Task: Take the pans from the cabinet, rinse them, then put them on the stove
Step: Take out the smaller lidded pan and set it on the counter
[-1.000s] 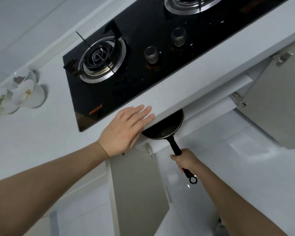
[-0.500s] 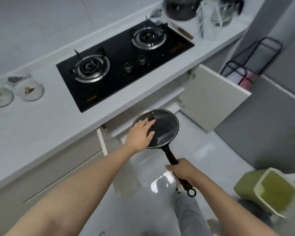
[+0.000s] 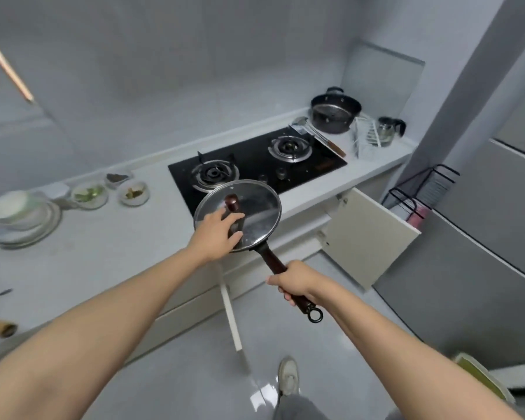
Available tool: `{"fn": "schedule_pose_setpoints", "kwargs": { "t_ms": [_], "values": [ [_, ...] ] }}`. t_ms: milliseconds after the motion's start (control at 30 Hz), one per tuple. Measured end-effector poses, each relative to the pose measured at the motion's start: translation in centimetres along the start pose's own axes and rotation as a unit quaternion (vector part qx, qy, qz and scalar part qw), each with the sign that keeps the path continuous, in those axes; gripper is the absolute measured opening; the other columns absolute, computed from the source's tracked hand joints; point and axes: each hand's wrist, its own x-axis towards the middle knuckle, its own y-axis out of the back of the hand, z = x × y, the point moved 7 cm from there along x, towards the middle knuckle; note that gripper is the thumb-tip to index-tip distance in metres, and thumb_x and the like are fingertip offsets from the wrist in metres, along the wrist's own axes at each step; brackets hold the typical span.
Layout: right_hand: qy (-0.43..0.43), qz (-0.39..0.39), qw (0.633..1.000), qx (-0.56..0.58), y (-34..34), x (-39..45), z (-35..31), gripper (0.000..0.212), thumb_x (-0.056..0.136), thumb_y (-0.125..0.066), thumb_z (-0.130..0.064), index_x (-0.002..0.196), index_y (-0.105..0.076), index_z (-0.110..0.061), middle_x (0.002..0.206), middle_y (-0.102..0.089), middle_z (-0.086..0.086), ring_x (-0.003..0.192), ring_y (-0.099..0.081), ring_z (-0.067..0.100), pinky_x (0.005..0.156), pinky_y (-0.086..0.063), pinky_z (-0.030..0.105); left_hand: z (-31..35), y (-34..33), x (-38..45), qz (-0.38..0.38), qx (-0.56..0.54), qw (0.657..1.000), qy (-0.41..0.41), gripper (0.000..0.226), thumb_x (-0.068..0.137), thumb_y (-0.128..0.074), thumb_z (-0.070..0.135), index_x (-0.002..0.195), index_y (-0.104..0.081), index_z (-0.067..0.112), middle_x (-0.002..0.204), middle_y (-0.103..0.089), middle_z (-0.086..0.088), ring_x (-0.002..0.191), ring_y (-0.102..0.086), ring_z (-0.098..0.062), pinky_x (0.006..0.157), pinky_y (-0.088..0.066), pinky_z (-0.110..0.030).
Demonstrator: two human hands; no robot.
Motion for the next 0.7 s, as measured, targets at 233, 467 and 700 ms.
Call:
{"fn": "schedule_pose_setpoints", "kwargs": {
  "t_ms": [233,467,700],
  "values": [
    [0.045,-0.121,0.989,-0.077,-10.2,8.7,-8.5,0.022,0.091,-0.068,-0.021,0.093,-0.054,-0.005,0.058,-0.047,0.005,0.039,-0.043,0.013,0.039,-0.040,0.022,-15.1,4.1,-2.7,0.032,-0.005,0.988,0.153,0.052,0.097,-0.047,0.045,0.147,-0.036,0.038,0.160,-0.024,-0.016,0.145,-0.024,-0.036,0.116,-0.030,-0.049],
    [0.042,-0.221,0.959,-0.173,-22.2,16.0,-13.0,0.028,0.088,-0.071,-0.030,0.085,-0.056,-0.006,0.058,-0.054,0.008,0.040,-0.049,0.017,0.043,-0.043,0.023,-28.4,4.0,-7.7,0.033,-0.041,0.949,0.309,0.056,0.098,-0.049,0.040,0.151,-0.032,0.035,0.161,-0.020,-0.017,0.148,-0.018,-0.035,0.116,-0.028,-0.047],
    [0.005,-0.256,0.949,-0.186,-30.8,20.5,-14.3,0.024,0.090,-0.069,-0.024,0.091,-0.057,-0.004,0.061,-0.054,0.006,0.043,-0.048,0.014,0.042,-0.045,0.022,-38.6,1.4,-9.2,-0.013,-0.071,0.931,0.357,0.063,0.095,-0.055,0.039,0.152,-0.029,0.034,0.160,-0.021,-0.017,0.147,-0.019,-0.036,0.115,-0.030,-0.049]
  ]
}}
